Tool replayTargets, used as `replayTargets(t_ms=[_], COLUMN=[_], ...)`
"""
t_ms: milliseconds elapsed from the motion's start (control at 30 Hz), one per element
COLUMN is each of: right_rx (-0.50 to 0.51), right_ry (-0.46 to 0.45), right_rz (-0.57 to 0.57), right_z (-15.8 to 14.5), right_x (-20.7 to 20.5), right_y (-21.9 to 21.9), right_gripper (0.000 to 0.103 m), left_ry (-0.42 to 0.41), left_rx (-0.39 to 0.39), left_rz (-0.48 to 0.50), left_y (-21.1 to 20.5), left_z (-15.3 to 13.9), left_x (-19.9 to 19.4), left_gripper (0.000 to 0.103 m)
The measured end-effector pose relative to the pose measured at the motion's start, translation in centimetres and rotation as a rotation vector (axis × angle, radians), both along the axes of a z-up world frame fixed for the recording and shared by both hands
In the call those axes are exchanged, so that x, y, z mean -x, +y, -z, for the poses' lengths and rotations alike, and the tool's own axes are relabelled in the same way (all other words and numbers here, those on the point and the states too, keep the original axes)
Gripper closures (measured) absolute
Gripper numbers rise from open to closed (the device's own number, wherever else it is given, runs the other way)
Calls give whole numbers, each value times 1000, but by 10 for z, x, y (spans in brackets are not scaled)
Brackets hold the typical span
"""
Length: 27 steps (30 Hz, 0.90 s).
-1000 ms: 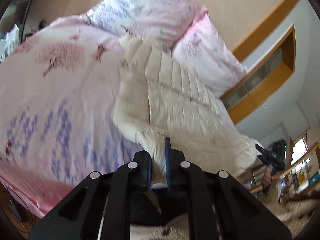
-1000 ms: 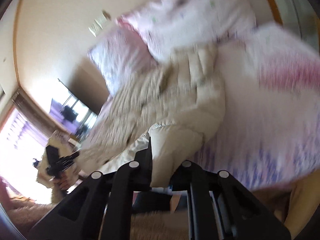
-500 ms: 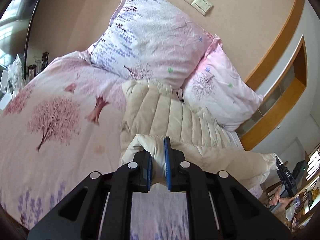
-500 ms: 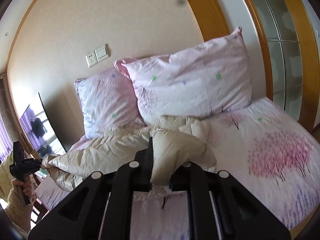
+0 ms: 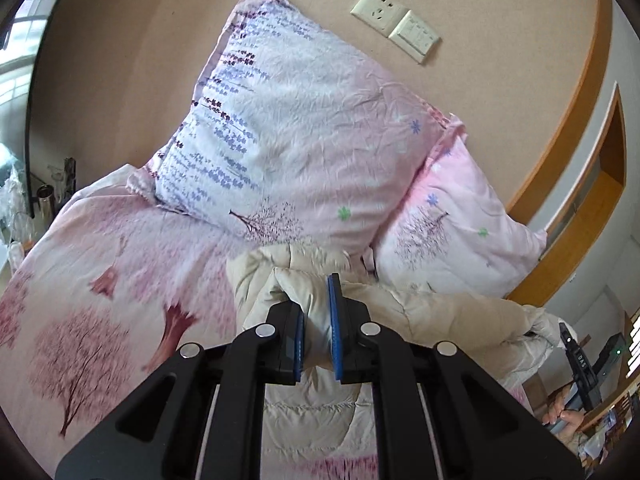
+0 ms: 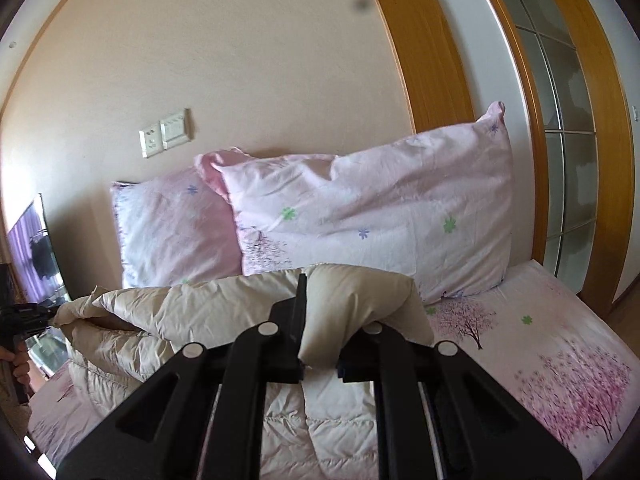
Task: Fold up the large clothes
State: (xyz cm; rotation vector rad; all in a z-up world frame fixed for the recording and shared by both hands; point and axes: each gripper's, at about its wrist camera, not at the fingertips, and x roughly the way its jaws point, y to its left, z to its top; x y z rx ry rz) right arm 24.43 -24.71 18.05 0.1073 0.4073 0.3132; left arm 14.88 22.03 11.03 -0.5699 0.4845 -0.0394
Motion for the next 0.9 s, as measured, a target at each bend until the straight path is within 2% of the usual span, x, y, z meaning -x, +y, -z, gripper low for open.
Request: replayTargets(t_ms=[233, 467, 633, 733, 800, 867, 900], right_rx=[-7, -46, -131, -196, -233, -273, -292], right_ry=[104, 329, 480, 563, 594, 613, 617], right_rz=[56, 113, 145, 170, 172, 176, 176], right_z=[38, 86, 115, 131, 137, 140, 141], right_x=[-51, -116, -155, -174, -184, -195, -199], right_y=[5, 12, 10, 6, 5, 6, 6], right_gripper=[92, 92, 90, 83, 66, 54, 48], left_ry=[68, 142, 163, 167, 166, 158, 151], left_rx=[24, 142, 213, 278, 303, 342, 363], left_rz=[-4, -16, -8, 3, 12, 17, 19], left_y=[6, 20, 26, 31, 33, 36, 37], left_z=[22, 61, 78, 85, 87, 90, 90], left_x=[-51, -98, -121, -130, -135, -139, -141], left_gripper=[94, 94, 93, 91, 84, 63, 58])
